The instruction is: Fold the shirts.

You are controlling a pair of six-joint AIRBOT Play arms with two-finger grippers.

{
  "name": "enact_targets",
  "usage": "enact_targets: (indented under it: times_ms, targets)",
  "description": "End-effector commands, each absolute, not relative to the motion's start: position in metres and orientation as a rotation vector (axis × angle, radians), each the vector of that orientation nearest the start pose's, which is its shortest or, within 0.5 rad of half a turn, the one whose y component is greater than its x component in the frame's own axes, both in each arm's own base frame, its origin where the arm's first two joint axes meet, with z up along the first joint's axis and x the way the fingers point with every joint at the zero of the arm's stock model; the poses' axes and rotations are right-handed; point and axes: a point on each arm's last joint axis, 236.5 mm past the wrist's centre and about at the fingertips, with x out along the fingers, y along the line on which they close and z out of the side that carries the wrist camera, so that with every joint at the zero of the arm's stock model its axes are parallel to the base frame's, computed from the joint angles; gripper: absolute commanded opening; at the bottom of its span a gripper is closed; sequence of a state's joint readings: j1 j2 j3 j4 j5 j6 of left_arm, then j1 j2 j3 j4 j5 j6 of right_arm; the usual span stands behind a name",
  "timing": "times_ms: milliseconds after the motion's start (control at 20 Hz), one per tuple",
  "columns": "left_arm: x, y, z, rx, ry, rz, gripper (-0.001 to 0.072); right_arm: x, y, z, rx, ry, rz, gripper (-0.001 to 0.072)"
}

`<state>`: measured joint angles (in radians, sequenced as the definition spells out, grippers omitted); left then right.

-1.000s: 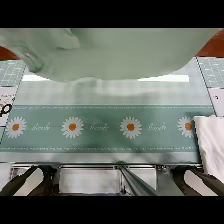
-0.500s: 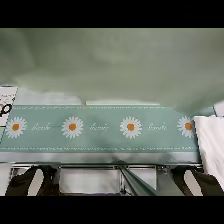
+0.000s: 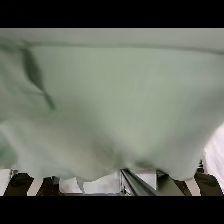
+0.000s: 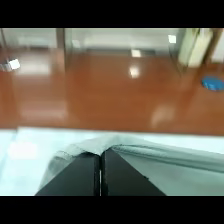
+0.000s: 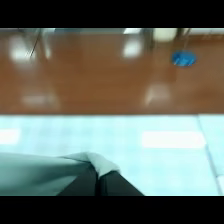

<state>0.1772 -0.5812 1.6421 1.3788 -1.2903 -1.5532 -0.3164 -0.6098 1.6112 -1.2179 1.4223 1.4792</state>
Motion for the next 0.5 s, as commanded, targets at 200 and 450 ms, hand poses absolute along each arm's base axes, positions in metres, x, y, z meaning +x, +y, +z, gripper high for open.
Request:
enact_targets:
  times_ms: [200, 450]
  targets:
    - [0.405, -0.012, 0.208, -0.392, 0.643, -0.094, 0.0017, 0.366, 0.005, 0.202, 0.265, 0.743, 0.209, 0.0023]
    - [0.532, 0.000, 0.096, -0.646, 0.720, -0.045, 0.0017, 0.499, 0.009, 0.074, 0.344, 0.847, 0.178, 0.0023]
